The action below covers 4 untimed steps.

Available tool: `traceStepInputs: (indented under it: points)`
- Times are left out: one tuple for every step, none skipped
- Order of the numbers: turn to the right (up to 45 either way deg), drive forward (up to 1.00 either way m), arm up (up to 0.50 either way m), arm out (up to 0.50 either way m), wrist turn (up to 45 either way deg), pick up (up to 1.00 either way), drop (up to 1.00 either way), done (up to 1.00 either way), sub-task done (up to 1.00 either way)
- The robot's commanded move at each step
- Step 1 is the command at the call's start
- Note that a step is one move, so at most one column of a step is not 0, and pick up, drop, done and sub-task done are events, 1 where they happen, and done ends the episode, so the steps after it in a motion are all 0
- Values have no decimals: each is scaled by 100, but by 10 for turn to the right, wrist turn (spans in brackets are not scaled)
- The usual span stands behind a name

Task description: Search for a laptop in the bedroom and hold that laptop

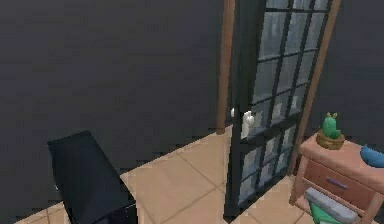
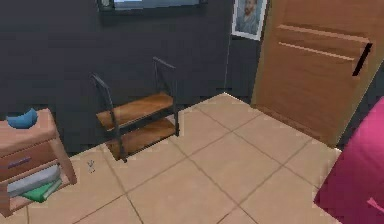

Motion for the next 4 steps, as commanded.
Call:
traceStepInputs:
  points:
    - [0, 100, 0, 0, 0, 0, 0, 0, 0]
    - [60, 0, 0, 0, 0, 0, 0, 0, 0]
    - [30, 0, 0, 0, 0, 0, 0, 0, 0]
    - [0, 15, 0, 0, 0, 0, 0, 0, 0]
